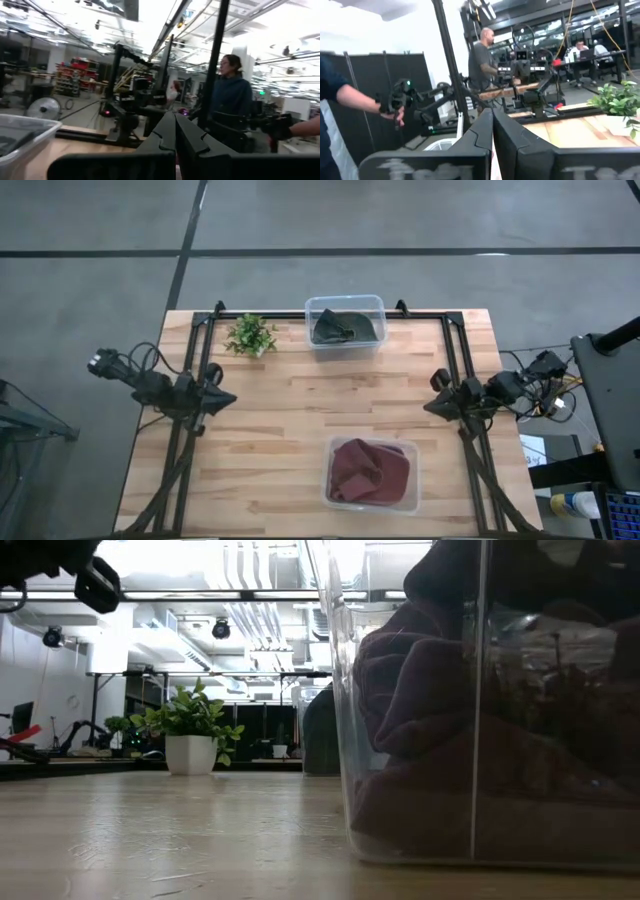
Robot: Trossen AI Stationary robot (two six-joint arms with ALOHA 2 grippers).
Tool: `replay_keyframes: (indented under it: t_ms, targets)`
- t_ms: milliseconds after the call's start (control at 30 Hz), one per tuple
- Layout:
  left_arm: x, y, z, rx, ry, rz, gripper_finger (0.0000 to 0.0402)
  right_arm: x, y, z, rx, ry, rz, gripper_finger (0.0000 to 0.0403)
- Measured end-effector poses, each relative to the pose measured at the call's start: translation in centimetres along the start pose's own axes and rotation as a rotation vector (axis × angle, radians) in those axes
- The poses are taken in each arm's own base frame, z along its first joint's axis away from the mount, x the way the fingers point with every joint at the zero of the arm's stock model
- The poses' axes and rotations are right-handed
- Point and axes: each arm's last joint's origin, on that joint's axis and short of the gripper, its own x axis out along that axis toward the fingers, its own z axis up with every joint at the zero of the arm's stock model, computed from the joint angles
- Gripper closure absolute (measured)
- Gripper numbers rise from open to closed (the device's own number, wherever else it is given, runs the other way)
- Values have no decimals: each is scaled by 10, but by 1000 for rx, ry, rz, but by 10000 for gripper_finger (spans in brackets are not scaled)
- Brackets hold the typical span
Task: Pick & Place hat
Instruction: Return to Home Position
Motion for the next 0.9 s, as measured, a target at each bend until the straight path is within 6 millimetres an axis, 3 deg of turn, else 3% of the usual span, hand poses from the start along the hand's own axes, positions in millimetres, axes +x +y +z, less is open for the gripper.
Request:
replay_keyframes:
  t_ms: [133, 367, 533, 900]
  targets:
    - [-1, 4, -9, 4, 20, 16, 402, -4, -3, -6, -14, -40, 7, 394]
    - [-5, 9, -35, -36, 92, 27, 401, -4, -7, -31, -19, 55, 15, 394]
    - [-7, 10, -47, 4, 209, 10, 401, -4, -8, -35, -52, 91, -1, 394]
    - [-7, 10, -47, 130, 215, 4, 401, -5, -9, -40, -144, 140, -5, 394]
